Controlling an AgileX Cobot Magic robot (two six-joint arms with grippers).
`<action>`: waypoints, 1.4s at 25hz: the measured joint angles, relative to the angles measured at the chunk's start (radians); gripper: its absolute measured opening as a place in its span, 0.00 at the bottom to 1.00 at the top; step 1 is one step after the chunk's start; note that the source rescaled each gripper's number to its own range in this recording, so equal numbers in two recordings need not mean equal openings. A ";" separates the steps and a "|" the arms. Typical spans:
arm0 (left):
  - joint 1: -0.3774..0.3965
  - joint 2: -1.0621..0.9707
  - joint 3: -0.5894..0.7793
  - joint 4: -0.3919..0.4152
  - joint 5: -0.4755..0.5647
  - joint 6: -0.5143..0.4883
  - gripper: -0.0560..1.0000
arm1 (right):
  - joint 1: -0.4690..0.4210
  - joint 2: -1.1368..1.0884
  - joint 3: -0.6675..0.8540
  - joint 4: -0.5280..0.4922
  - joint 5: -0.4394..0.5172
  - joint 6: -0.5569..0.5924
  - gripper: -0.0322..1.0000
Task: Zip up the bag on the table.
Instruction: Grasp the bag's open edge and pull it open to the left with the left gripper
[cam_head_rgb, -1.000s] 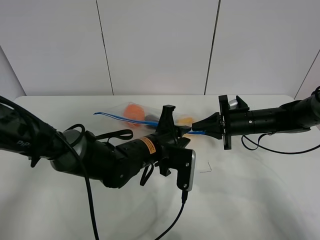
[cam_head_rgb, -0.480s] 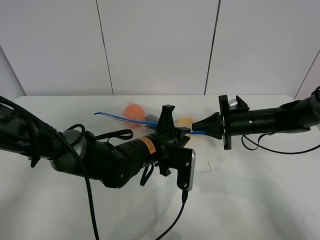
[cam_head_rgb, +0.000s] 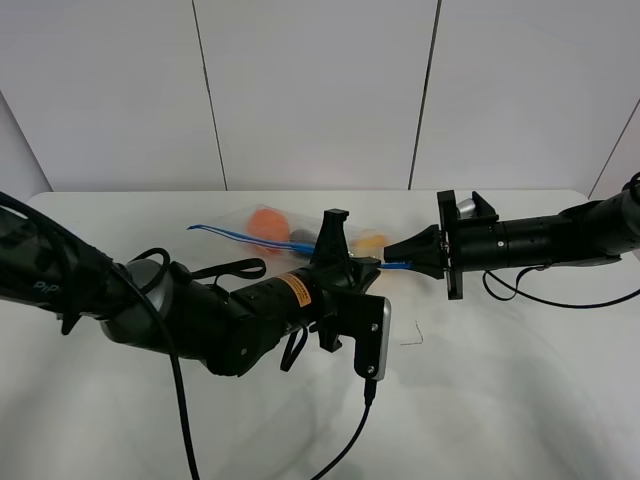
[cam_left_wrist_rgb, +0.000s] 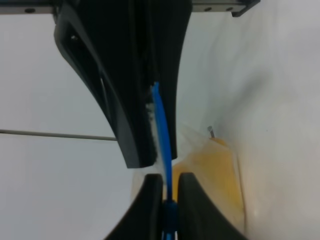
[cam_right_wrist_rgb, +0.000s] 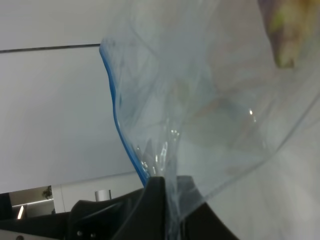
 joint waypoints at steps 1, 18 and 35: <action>0.000 0.000 0.000 0.000 0.000 0.000 0.05 | 0.000 0.000 0.000 0.000 0.000 0.000 0.03; 0.094 -0.034 -0.001 -0.100 -0.001 0.048 0.05 | 0.000 -0.001 0.000 0.031 -0.007 0.000 0.03; 0.142 -0.079 0.209 -0.211 -0.109 0.173 0.05 | 0.000 -0.002 0.000 -0.003 0.000 0.000 0.03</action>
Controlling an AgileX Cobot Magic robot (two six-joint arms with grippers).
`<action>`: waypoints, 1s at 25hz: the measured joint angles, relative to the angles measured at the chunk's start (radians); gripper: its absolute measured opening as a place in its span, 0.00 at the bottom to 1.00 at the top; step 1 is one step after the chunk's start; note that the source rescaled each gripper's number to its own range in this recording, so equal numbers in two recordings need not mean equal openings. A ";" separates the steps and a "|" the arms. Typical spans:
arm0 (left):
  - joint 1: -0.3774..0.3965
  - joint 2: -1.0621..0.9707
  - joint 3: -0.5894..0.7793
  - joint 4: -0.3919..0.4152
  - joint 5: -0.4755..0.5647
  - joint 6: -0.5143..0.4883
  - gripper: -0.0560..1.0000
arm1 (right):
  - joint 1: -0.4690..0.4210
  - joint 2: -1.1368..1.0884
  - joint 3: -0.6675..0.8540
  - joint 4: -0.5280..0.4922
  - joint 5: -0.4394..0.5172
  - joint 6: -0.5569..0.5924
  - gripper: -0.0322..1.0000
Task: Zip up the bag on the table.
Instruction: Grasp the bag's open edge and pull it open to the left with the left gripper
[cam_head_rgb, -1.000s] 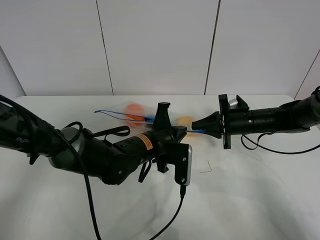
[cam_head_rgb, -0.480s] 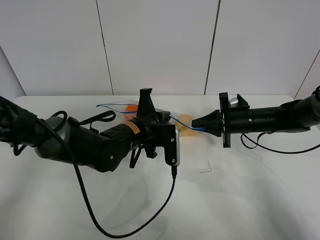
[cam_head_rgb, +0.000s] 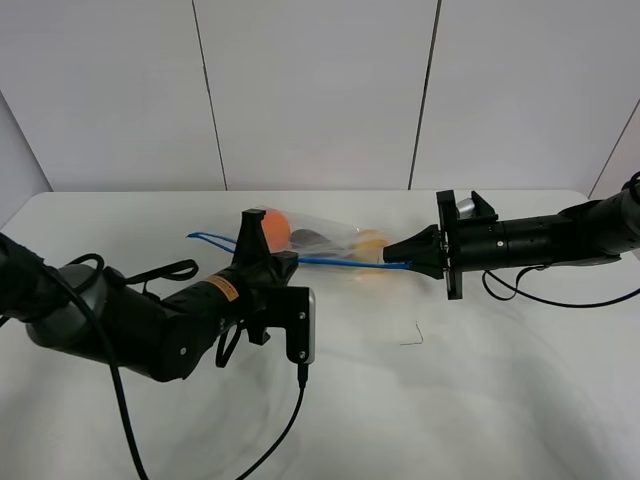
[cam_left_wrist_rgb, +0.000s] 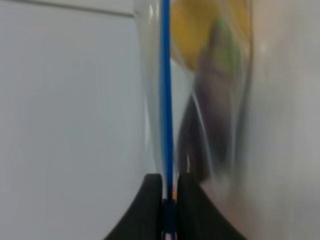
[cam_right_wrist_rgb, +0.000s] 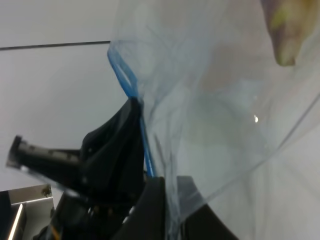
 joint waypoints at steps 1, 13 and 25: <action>0.012 0.000 0.006 0.000 -0.007 0.000 0.05 | 0.000 0.000 0.000 0.000 0.000 0.000 0.03; 0.213 0.000 0.012 0.004 -0.012 0.001 0.05 | 0.000 0.000 0.000 0.012 -0.001 0.000 0.03; 0.299 0.000 0.013 0.001 -0.012 0.003 0.05 | 0.000 0.000 0.000 0.012 -0.001 0.000 0.03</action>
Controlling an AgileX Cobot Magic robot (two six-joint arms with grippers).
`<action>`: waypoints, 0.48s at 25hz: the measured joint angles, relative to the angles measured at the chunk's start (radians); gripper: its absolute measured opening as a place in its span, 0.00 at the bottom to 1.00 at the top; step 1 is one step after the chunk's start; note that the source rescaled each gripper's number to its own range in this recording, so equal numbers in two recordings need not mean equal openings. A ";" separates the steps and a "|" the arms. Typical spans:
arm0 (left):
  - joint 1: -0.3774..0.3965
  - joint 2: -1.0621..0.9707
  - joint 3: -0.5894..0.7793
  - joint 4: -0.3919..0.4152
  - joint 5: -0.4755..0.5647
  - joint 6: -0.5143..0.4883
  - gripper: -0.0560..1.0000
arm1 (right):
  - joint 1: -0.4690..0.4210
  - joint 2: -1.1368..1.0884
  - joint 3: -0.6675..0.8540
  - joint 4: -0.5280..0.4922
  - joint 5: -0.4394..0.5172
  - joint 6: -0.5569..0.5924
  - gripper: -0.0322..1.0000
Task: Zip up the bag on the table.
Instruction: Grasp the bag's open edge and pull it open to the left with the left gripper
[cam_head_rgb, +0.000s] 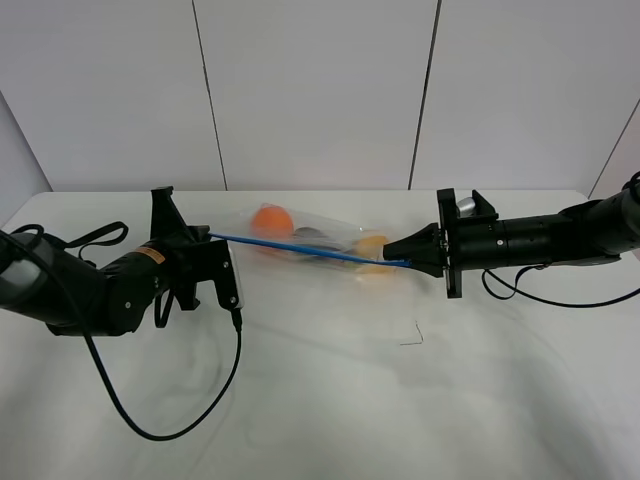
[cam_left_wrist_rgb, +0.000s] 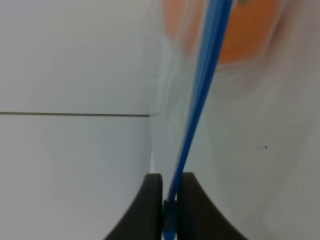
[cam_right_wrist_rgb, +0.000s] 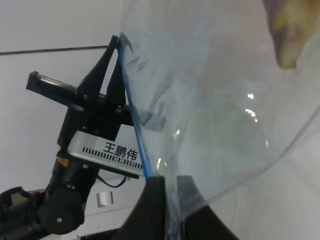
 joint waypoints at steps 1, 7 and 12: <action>0.000 0.000 0.002 0.000 0.000 0.000 0.05 | 0.000 0.000 0.000 0.000 0.000 0.000 0.03; 0.000 0.000 0.002 -0.002 0.000 0.000 0.05 | 0.000 0.000 0.000 -0.001 0.000 0.000 0.03; 0.004 0.000 0.003 -0.019 -0.001 0.000 0.27 | 0.000 0.000 0.000 -0.005 0.000 0.000 0.03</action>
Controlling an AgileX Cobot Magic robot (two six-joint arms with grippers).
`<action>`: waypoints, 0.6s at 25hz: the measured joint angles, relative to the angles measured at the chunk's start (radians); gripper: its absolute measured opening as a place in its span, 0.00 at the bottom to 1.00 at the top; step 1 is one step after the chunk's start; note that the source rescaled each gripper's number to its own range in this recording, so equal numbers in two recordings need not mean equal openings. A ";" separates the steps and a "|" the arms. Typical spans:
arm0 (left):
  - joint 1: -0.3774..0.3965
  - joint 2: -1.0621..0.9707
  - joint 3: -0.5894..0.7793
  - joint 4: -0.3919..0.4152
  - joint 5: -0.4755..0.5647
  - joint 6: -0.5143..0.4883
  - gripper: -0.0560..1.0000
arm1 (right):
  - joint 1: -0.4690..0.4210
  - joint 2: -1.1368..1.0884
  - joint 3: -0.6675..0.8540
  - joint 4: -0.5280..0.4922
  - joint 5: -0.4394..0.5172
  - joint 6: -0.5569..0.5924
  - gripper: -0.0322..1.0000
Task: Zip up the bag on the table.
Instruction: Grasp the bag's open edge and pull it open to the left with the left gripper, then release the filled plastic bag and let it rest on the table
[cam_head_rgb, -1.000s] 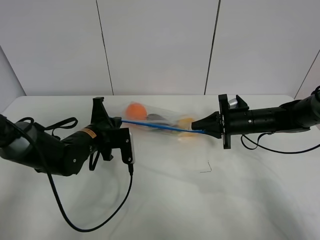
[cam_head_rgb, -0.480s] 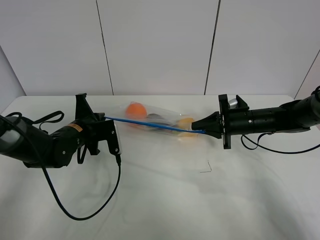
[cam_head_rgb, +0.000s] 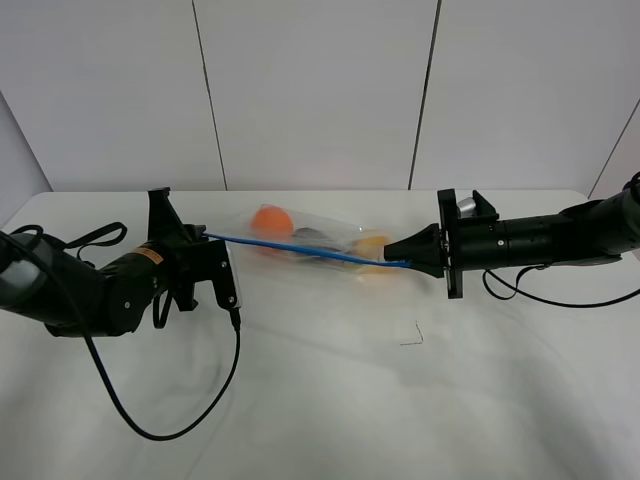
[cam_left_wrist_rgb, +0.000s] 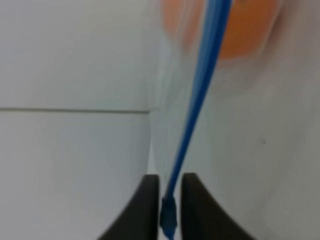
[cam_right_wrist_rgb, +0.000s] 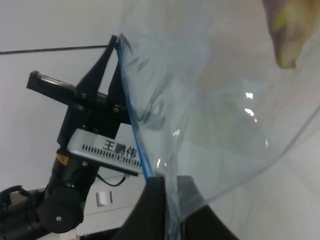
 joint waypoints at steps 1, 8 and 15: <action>0.003 0.000 0.000 -0.003 0.000 0.000 0.38 | 0.000 0.000 0.000 -0.001 0.000 0.000 0.03; 0.027 0.000 0.000 -0.012 0.000 -0.034 0.76 | 0.000 0.000 0.000 -0.003 0.000 0.000 0.03; 0.159 0.000 0.000 -0.033 0.000 -0.246 0.78 | 0.000 0.000 0.000 -0.003 0.000 0.000 0.03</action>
